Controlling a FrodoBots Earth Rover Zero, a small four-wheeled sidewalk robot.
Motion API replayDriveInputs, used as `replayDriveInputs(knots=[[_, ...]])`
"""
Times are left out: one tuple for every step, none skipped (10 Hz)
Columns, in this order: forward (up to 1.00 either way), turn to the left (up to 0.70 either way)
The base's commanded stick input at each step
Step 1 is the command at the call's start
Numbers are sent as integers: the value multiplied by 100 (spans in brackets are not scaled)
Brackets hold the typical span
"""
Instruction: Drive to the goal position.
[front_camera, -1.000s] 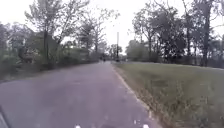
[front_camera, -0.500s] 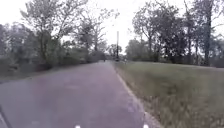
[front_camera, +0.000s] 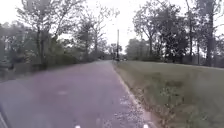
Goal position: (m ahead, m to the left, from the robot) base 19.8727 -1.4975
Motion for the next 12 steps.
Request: replayDriveInputs(knots=[[100, 40], [100, 40], [100, 21], [100, 0], [100, 0], [100, 0], [100, 0], [100, 0], [100, 0], [100, 0], [100, 0], [100, 0]])
